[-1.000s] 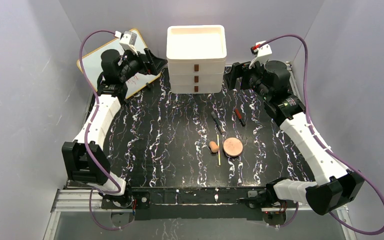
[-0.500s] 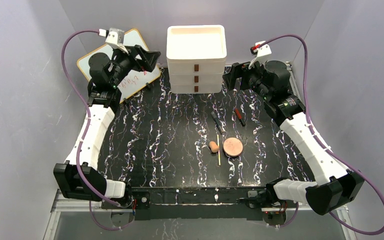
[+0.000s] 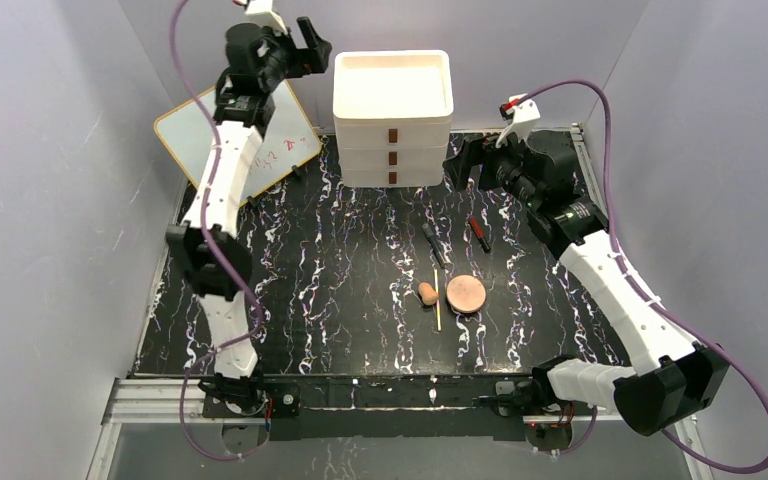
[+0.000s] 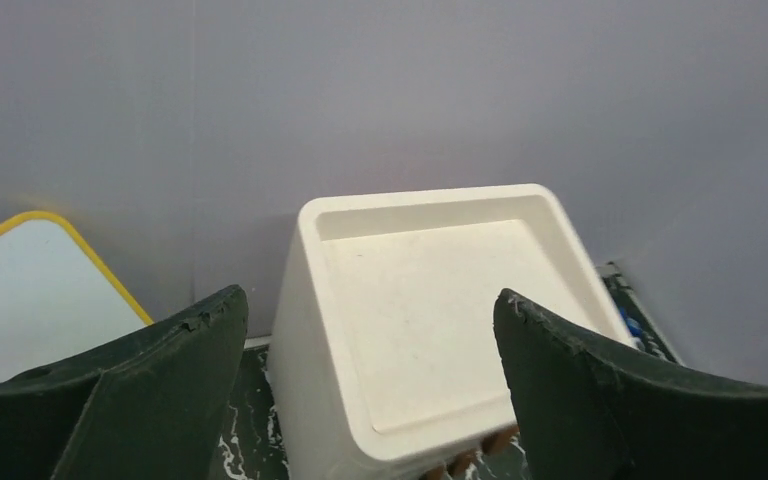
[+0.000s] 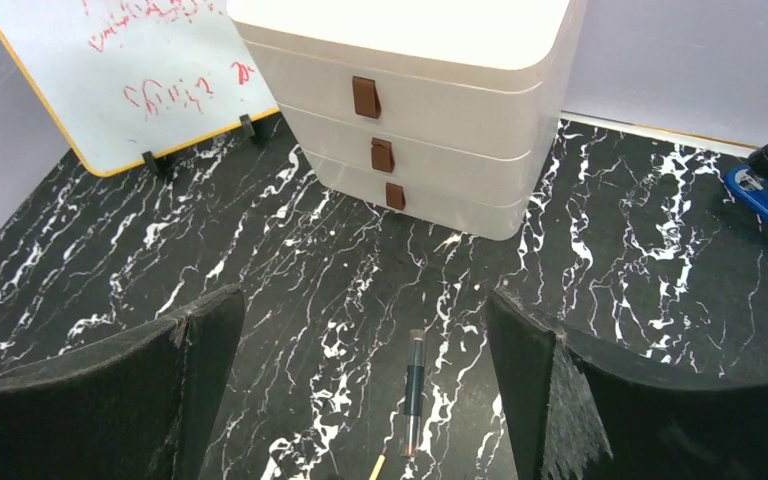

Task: Organize the makeup

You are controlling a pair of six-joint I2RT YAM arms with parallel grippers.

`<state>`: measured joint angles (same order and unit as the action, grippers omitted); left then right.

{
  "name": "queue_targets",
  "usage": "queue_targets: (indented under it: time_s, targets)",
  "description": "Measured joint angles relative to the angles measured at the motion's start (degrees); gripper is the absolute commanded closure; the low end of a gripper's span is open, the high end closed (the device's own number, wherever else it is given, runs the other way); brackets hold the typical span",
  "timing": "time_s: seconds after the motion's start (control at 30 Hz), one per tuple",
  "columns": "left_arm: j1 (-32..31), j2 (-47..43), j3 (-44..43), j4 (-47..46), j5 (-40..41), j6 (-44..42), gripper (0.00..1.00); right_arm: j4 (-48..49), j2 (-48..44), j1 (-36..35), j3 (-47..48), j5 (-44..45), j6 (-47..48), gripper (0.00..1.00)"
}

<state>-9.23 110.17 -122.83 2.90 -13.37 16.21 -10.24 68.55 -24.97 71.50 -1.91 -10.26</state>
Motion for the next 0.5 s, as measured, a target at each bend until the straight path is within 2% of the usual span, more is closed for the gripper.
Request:
queue_targets:
  time_s: [0.13, 0.3, 0.5]
  targets:
    - [-3.28, 12.15, -11.28, 7.8, 8.39, -3.23, 0.09, -0.2, -0.7, 0.0, -0.2, -0.37, -0.37, 0.02]
    - [-9.49, 17.86, -12.46, 12.81, 18.16, -7.19, 0.08, -0.15, -2.4, 0.0, -0.28, -0.46, -0.5, 0.02]
    - [-14.25, 18.93, -12.46, 12.9, 29.05, -10.93, 0.08, -0.22, -4.7, 0.0, -1.68, -0.44, -0.46, 0.02]
